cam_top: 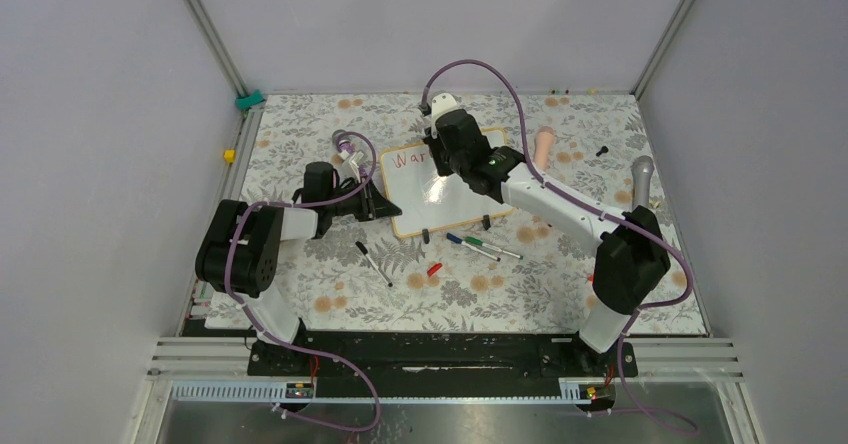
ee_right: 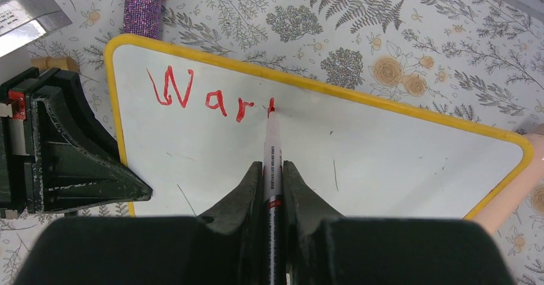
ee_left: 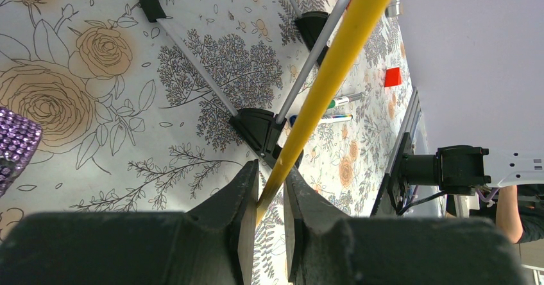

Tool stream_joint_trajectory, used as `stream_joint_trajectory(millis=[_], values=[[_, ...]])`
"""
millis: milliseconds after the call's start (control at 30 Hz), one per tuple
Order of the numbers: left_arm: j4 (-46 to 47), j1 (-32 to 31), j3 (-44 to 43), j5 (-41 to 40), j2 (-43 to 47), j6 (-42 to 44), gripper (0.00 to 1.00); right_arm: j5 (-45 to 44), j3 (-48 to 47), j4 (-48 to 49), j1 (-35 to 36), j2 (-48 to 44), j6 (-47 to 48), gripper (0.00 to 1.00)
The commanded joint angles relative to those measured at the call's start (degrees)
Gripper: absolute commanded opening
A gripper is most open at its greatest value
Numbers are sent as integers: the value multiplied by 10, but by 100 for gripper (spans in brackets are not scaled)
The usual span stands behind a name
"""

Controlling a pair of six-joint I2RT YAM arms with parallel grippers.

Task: Write a sentence on the whiteboard

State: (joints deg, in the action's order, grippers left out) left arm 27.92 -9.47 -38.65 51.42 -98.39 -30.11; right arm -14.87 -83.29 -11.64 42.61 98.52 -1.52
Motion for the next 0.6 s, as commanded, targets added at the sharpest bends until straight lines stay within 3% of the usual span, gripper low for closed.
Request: stream_joint_trajectory(millis=[0,567], values=[[5,3,-1,-29,2,-1,1,-10,-15,1,-12,-4,8,0],[4,3,-1,-30,2,0,0,-11,-1,-2,-17,-14,10,0]])
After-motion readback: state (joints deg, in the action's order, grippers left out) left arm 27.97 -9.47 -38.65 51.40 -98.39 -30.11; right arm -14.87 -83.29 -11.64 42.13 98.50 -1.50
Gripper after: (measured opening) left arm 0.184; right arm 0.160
